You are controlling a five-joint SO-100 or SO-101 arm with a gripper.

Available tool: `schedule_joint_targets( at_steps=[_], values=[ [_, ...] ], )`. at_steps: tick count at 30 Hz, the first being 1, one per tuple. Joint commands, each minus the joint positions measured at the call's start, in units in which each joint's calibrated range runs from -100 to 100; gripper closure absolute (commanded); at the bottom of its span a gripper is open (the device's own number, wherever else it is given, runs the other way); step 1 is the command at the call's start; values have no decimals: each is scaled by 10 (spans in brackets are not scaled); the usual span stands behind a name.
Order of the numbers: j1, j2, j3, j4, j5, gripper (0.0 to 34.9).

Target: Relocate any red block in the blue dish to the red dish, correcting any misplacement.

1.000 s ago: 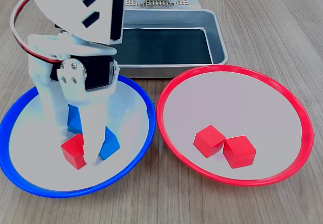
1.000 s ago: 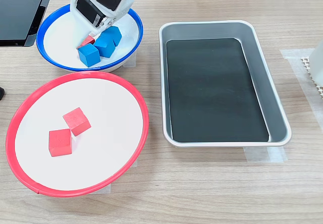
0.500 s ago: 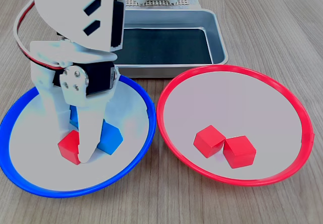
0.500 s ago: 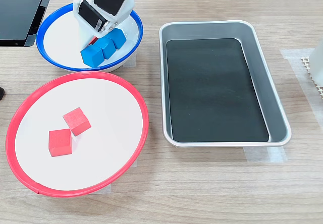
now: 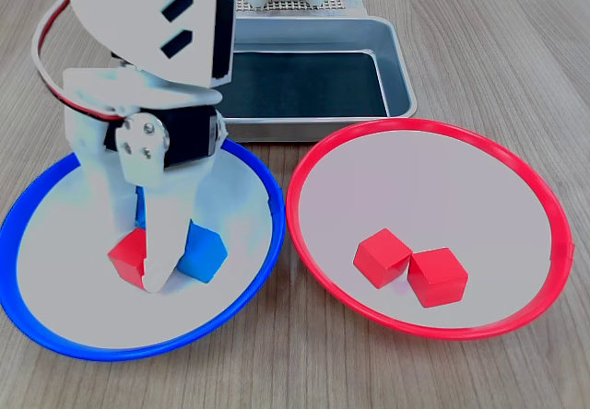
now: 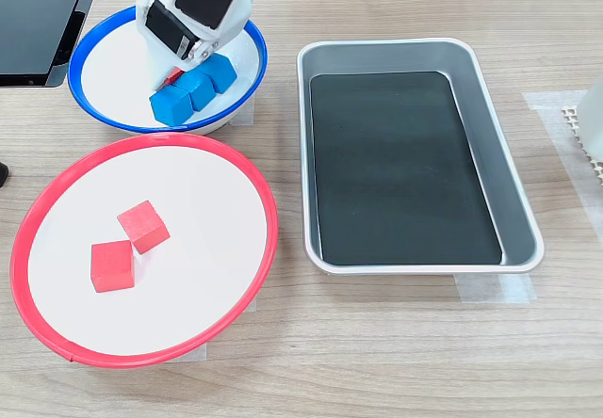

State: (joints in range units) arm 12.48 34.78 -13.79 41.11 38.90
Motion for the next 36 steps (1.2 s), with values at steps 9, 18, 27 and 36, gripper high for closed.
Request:
schedule_joint_targets(
  at_steps=[9, 18, 27, 36],
  values=[
    [-41, -172, 15, 29, -17, 346],
    [-140, -237, 106, 61, -43, 346],
    [-225, -232, 145, 57, -60, 346],
    [-256, -171, 152, 27, -61, 346]
  ],
)
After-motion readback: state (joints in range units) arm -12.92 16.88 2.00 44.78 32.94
